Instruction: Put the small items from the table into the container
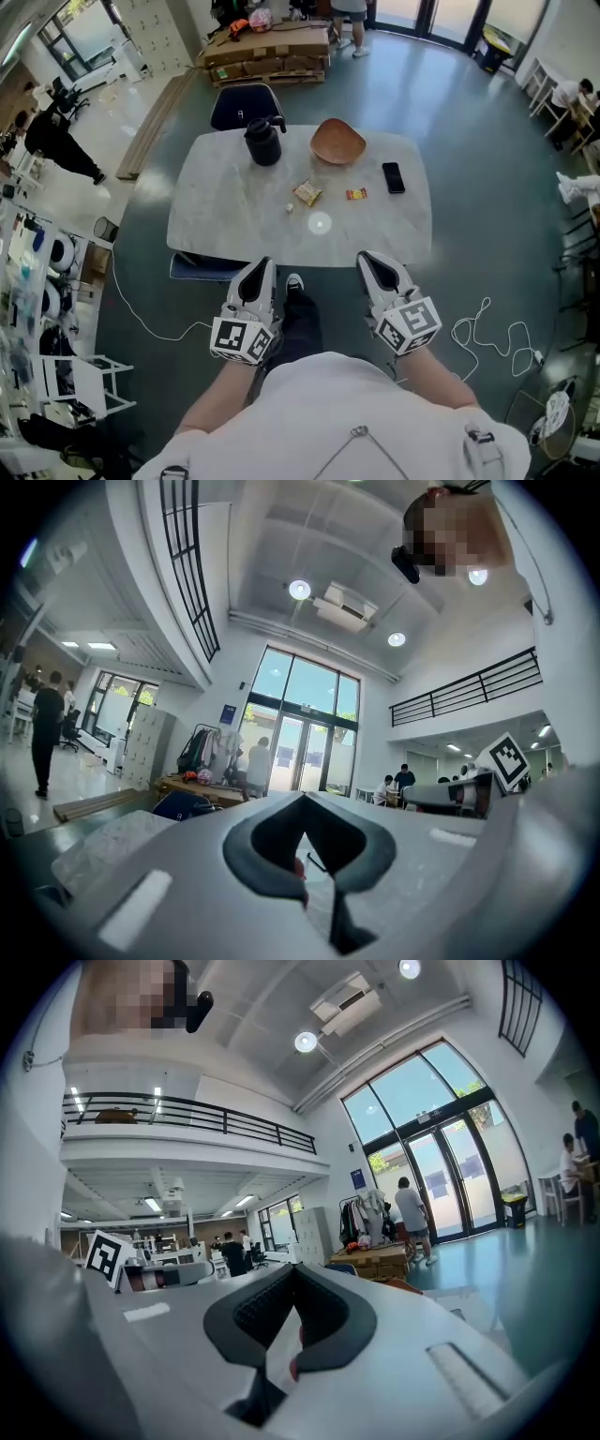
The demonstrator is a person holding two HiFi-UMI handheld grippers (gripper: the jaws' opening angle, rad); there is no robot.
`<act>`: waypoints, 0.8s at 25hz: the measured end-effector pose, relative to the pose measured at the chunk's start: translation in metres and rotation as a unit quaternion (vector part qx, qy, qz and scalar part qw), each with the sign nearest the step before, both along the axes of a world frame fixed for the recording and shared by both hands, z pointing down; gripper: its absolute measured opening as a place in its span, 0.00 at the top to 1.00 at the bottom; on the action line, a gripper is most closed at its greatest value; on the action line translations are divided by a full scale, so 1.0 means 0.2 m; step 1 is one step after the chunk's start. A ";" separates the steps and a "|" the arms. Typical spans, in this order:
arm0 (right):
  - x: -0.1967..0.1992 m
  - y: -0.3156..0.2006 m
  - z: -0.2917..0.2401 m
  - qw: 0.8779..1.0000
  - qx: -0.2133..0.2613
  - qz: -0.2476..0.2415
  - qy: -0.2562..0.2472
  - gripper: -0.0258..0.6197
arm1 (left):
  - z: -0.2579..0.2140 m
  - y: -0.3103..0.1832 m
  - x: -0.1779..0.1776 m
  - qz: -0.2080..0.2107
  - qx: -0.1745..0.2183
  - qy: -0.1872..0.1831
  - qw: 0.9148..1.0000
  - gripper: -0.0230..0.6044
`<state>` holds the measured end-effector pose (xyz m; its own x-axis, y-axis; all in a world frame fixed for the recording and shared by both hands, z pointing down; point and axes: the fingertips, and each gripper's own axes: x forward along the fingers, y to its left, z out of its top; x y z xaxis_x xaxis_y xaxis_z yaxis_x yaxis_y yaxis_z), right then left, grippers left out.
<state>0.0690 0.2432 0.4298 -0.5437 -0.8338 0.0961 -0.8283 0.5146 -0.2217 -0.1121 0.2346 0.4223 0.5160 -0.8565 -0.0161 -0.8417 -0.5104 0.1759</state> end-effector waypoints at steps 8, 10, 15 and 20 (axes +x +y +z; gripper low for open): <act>-0.27 -0.78 -0.05 0.999 -0.027 0.043 0.001 0.92 | -0.03 -0.85 -0.16 0.066 -0.005 0.025 0.997 0.96; -0.32 -0.94 -0.15 0.998 -0.009 0.058 0.008 0.92 | -0.09 -1.04 -0.19 0.089 0.007 0.024 0.996 0.96; -0.23 -1.15 -0.20 0.992 -0.006 0.123 0.012 0.92 | -0.18 -1.39 -0.17 0.110 0.015 0.029 0.993 0.96; -0.14 -1.28 -0.20 0.987 -0.017 0.156 0.016 0.92 | -0.15 -1.52 -0.10 0.122 0.004 0.037 0.992 0.96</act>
